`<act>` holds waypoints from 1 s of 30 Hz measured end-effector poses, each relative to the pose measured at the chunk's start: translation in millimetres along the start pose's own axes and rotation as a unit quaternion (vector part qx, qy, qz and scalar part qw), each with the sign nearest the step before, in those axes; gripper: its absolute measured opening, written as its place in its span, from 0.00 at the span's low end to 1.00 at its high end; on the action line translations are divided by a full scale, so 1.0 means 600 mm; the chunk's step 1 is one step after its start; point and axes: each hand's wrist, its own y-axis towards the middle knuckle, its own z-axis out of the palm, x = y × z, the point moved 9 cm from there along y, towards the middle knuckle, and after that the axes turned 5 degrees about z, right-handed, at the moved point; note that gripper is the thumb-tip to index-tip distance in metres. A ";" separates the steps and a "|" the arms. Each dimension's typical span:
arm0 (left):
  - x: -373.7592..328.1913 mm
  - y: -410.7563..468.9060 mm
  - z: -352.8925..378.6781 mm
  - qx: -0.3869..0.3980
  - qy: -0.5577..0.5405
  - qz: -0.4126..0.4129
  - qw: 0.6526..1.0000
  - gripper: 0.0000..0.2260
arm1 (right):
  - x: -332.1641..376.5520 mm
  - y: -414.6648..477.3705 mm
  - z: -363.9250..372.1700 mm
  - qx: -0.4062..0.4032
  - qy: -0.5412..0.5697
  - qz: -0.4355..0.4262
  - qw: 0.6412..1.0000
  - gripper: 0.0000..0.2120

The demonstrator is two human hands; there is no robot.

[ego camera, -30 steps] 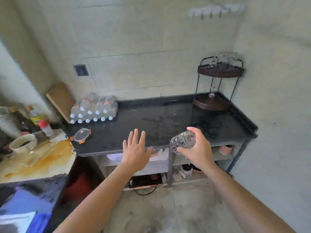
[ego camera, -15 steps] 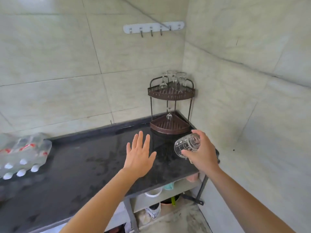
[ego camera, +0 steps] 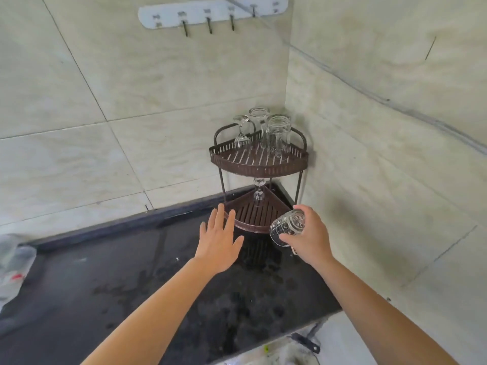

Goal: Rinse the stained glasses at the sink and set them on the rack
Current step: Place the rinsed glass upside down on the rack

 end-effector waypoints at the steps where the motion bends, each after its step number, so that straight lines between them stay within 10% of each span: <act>1: 0.002 0.018 0.025 0.018 0.000 -0.010 1.000 0.33 | -0.015 0.028 0.017 0.009 0.001 0.005 1.000 0.36; 30: 0.071 0.320 0.391 0.203 -0.033 0.016 0.979 0.33 | -0.189 0.392 0.329 0.132 -0.206 0.001 0.970 0.37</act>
